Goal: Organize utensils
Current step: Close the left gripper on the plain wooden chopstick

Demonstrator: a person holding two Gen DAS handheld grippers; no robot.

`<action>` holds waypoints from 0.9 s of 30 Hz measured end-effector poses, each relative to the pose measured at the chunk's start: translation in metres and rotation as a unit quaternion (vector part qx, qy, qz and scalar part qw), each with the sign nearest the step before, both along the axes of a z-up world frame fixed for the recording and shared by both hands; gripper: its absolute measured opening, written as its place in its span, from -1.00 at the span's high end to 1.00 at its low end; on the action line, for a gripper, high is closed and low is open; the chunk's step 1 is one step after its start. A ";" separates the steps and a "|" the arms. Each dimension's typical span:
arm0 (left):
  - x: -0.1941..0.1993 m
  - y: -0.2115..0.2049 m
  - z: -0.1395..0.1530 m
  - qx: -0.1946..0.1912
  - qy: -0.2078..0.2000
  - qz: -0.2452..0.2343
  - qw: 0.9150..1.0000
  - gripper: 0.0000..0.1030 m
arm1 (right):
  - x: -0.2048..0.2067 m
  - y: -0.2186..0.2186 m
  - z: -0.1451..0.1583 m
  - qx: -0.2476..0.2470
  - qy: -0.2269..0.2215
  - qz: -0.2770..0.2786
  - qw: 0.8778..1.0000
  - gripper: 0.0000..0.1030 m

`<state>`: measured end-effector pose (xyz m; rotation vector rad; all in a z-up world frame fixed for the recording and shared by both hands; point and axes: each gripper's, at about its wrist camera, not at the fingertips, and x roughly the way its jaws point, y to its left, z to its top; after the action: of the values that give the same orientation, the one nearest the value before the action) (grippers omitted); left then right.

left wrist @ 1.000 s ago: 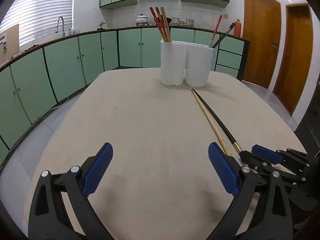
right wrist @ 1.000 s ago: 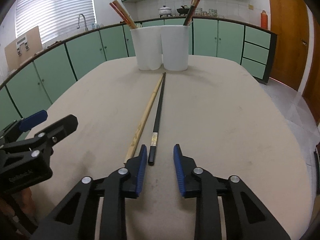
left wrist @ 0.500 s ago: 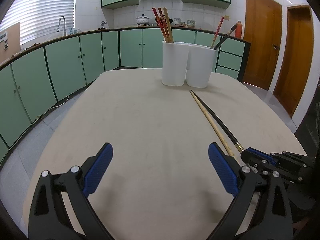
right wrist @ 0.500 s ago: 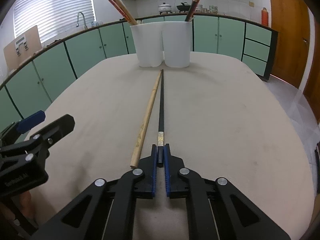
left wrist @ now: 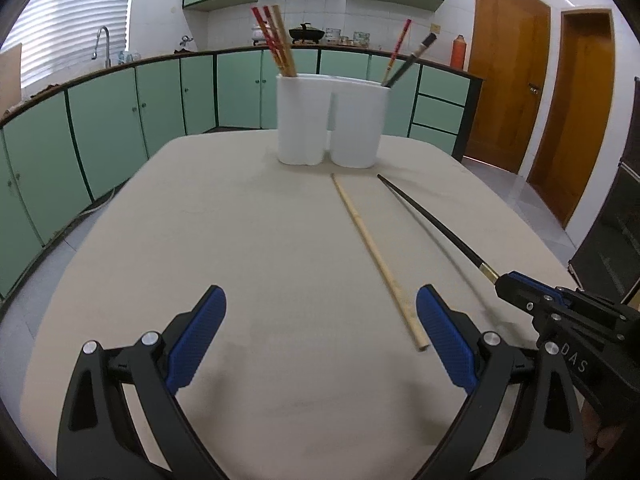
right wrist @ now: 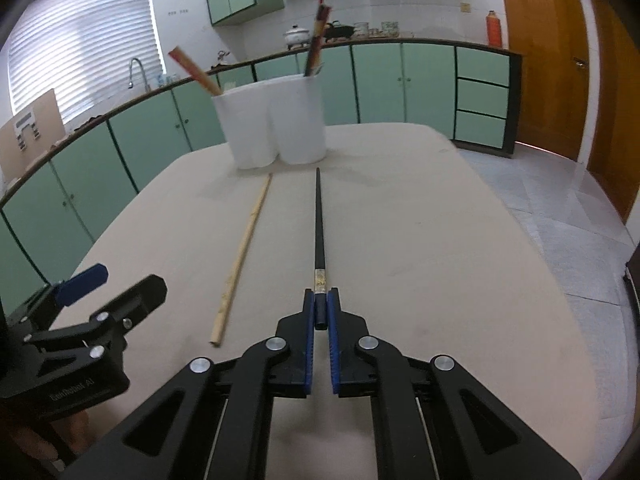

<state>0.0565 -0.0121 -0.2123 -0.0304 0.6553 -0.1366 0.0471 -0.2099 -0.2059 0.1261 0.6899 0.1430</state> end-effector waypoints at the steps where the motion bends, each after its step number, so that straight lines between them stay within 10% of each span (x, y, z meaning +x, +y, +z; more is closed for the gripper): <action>1: 0.000 -0.004 -0.001 -0.002 0.002 0.001 1.000 -0.79 | -0.001 -0.003 0.000 0.002 0.000 -0.003 1.000 0.88; 21: 0.010 -0.045 -0.025 0.012 0.063 -0.003 0.998 -0.05 | -0.005 -0.024 0.006 0.027 -0.012 -0.015 0.999 0.88; 27: 0.007 -0.046 -0.025 0.016 0.062 -0.012 0.998 0.67 | -0.005 -0.021 0.009 0.022 -0.017 -0.012 1.000 0.88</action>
<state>0.0638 -0.0584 -0.2372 0.0005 0.7829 -0.1488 0.0422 -0.2314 -0.1967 0.1741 0.6513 0.1380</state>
